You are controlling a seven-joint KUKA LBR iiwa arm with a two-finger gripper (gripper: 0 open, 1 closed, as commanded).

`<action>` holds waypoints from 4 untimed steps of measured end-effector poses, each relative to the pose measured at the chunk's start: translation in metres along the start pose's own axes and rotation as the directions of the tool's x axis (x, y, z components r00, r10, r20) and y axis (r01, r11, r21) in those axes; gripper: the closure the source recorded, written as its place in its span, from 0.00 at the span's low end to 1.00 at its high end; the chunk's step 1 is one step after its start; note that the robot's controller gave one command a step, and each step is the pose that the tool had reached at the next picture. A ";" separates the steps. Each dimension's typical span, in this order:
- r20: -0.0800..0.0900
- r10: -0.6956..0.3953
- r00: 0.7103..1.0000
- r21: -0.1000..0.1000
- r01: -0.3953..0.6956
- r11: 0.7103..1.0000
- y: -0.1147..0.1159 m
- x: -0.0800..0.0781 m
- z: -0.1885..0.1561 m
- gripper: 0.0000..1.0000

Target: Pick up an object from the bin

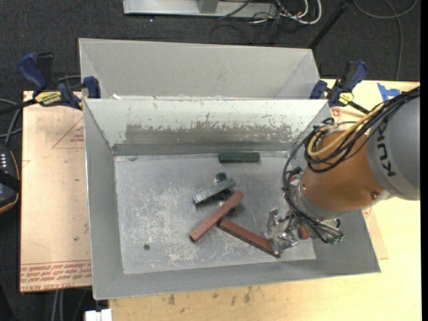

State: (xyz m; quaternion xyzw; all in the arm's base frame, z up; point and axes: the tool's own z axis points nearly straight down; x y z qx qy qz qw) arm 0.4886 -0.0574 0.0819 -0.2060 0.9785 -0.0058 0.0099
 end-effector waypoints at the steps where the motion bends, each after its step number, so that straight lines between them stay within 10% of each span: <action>1: 0.017 -0.002 1.000 -0.001 0.002 1.000 0.003 -0.005 0.002 0.00; 2: -0.002 -0.001 1.000 -0.002 0.001 1.000 0.001 0.000 0.000 1.00; 4: -0.018 0.021 1.000 -0.016 -0.021 1.000 0.013 -0.005 -0.032 1.00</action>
Offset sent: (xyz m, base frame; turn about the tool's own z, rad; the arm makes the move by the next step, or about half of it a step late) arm 0.0000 0.0000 0.0000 0.0000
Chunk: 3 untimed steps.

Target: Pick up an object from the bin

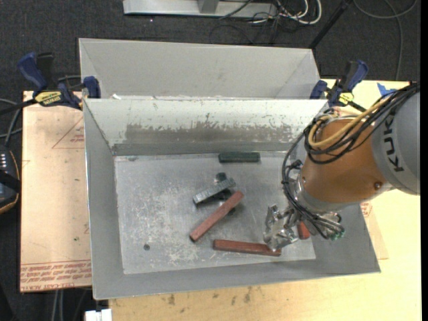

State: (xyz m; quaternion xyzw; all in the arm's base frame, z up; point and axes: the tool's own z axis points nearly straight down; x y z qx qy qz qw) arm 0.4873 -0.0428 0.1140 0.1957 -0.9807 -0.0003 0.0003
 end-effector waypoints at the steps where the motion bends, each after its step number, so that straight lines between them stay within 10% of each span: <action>1: 0.003 -0.067 0.998 0.001 0.067 0.998 0.006 -0.006 -0.031 0.00; 2: 0.003 -0.067 0.998 0.001 0.067 0.998 0.006 -0.006 -0.031 0.00; 3: 0.021 -0.017 1.000 0.005 0.017 1.000 0.027 -0.017 0.036 1.00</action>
Offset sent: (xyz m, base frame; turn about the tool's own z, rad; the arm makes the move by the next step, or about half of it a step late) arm 0.0000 0.0000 0.0000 0.0000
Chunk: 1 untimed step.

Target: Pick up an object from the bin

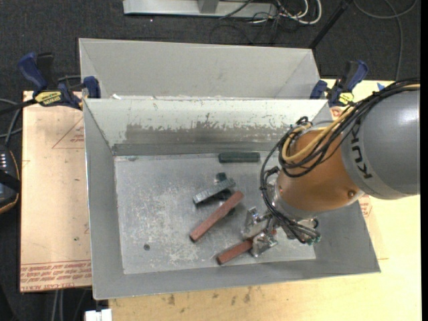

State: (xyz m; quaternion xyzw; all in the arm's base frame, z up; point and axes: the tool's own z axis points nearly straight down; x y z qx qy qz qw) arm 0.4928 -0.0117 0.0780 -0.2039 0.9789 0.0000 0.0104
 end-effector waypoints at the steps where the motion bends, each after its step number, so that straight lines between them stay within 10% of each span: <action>1: 0.000 0.000 1.000 0.000 0.000 1.000 0.000 0.000 0.000 1.00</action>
Offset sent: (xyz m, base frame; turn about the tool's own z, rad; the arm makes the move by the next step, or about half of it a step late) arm 0.0121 -0.0110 0.1170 0.0405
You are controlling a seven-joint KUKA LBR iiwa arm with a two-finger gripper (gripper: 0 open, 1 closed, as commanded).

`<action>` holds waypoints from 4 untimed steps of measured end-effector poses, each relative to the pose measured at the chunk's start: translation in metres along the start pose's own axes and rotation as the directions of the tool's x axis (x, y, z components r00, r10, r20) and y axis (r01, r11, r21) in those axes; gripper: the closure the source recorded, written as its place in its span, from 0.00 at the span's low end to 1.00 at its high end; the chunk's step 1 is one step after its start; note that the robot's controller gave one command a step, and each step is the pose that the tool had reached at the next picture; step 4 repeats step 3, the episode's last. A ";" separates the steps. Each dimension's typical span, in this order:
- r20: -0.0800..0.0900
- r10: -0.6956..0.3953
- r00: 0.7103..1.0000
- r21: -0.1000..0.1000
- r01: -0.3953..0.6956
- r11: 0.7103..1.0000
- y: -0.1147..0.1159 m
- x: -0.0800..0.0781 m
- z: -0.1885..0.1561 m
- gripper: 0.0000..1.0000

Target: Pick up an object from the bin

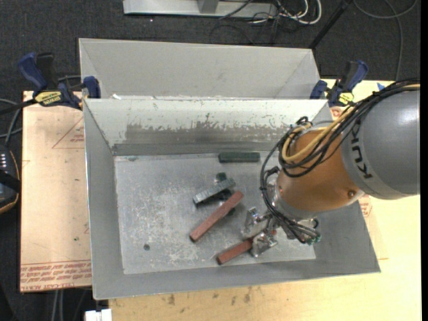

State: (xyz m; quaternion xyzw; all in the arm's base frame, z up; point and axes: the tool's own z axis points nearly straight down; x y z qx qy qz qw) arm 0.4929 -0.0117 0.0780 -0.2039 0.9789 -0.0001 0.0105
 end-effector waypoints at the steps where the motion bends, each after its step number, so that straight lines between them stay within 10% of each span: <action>1: -0.018 0.042 0.999 -0.004 -0.042 0.999 -0.015 -0.010 -0.116 1.00; 4: -0.020 0.137 0.990 -0.001 -0.137 0.991 0.002 -0.013 -0.117 1.00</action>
Offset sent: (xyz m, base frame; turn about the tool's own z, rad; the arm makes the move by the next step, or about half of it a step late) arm 0.0000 0.0000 0.0000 0.0000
